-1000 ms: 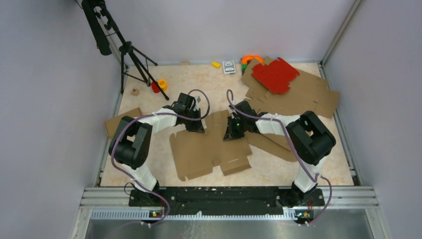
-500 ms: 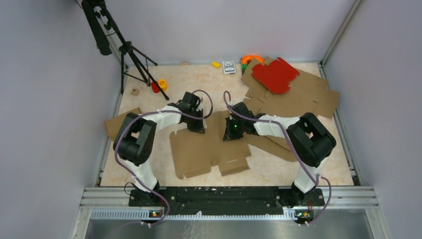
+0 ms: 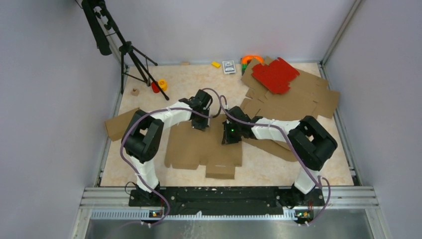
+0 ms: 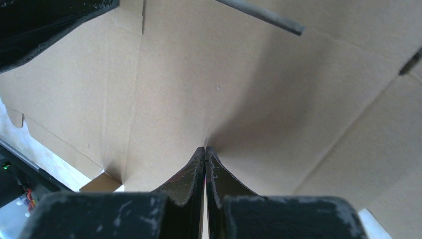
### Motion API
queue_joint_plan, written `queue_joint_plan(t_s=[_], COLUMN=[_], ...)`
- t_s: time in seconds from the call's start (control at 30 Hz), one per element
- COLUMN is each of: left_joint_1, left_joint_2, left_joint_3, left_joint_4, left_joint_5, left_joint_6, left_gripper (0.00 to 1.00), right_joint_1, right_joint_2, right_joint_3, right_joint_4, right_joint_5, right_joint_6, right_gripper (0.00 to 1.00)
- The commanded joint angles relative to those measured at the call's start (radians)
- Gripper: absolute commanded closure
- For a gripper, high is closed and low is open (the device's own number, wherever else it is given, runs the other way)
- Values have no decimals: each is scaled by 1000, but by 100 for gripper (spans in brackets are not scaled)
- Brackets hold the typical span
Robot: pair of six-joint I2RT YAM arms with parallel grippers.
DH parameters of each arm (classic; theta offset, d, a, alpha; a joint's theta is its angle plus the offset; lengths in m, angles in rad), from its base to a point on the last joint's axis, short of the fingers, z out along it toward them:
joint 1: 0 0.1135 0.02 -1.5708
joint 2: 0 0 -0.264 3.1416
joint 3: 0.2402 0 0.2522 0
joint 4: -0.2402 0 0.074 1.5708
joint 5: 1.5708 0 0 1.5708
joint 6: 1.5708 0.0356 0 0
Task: Fold the paper box
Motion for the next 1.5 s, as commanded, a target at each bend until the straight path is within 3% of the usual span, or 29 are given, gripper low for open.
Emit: queue_joint_plan(t_s=[0.0,0.33,0.53,0.87,1.2,1.47], left_joint_1=[-18,-27,-33,-39,-47,-48], left_joint_2=[54,73,82,86,101,108], left_joint_3=[24,41,41,49,64,64], left_joint_4=[-54,-68,-64,-71,-84,-84], left_joint_5=[-151,-152,-147,-138,-140,-138], left_joint_6=[30,42,41,44,46,41], left_gripper=[100,100,100,100,100,100], right_joint_1=[-23,-241,-314,-342,-342,-342], right_joint_2=[-85,-199,-128,81,180,149], right_joint_3=[34,71,154,342,377,334], right_joint_4=[-76,-155,-153,-215,-240,-204], right_joint_5=[21,92,108,105,69,-87], right_joint_6=[-36,-111,-135,-195,-240,-268], right_gripper=[100,100,100,100,100,100])
